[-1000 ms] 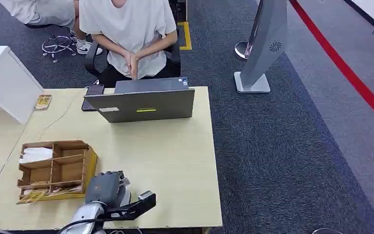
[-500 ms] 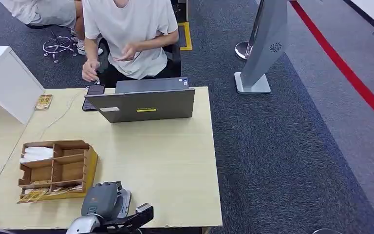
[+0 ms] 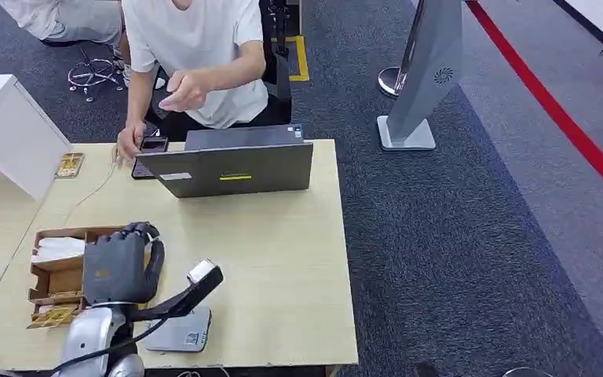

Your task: Pass the card to the sensor for recognition and then transmit it.

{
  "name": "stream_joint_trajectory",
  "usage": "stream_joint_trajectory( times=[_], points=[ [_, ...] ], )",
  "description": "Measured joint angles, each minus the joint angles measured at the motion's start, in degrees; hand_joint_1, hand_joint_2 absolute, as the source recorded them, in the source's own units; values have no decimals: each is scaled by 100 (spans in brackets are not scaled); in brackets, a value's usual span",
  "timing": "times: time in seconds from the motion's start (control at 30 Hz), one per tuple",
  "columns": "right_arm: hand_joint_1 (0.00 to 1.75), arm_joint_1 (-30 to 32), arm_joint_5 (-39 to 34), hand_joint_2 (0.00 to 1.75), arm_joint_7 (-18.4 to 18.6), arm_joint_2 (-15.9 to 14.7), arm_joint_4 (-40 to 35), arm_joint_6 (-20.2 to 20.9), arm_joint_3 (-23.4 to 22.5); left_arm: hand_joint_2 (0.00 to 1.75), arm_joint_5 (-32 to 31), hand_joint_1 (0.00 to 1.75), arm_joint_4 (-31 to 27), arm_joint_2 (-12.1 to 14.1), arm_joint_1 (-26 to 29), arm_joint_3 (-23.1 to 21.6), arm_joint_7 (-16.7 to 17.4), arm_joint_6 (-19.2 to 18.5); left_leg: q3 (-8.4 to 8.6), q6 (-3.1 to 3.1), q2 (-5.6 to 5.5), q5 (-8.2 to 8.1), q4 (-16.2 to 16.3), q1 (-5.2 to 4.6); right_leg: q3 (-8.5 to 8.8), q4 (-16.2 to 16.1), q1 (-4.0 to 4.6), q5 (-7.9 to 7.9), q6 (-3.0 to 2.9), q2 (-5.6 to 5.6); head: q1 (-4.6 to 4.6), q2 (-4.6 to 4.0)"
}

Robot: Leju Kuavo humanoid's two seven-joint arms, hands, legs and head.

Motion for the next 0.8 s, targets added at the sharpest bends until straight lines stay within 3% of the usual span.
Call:
stream_joint_trajectory(
  times=[0.07, 0.17, 0.33, 0.47, 0.6, 0.8],
  points=[
    [0, 93, -81, 175, 28, -24, -31, 2, 210, 175, 0, 175, -181, 9, -86, 0, -2, 57, 0, 0, -1, 0, 0, 0, -1, 0, 0, 0, 0, 2, 0, 0],
    [0, 259, -151, 175, 37, -52, -103, 61, 527, 175, 0, 175, -347, 155, -352, 0, 129, 711, -10, 0, -7, 0, 0, 0, -11, 0, 0, 0, 0, -5, 0, 2],
    [0, 299, 143, 175, -83, -72, -114, 219, 806, 175, 0, 175, -353, 433, -1612, 0, 457, 516, -9, -7, -5, 5, -1, 1, -14, 1, 1, 3, -4, -7, -4, 0],
    [0, 295, 628, 175, -125, -74, -100, 326, 808, 175, 0, 175, 262, 747, -2590, 0, 691, 579, -11, -7, -6, 17, -1, 1, -13, 2, 1, 14, -7, -7, -2, 0],
    [0, 294, 1066, 175, -219, -76, -55, 382, 752, 175, 0, 175, 1050, 879, -3219, 2, 802, 590, -12, -8, -6, 18, -1, 1, -13, 3, 1, 17, -10, -5, 0, 0],
    [0, 303, 1310, 175, -284, -76, 48, 387, 635, 175, 0, 175, 1579, 907, -3541, 2, 776, 623, -15, -7, -8, 18, -1, 0, -12, 2, 0, 16, -9, -7, -2, 0]
  ],
)
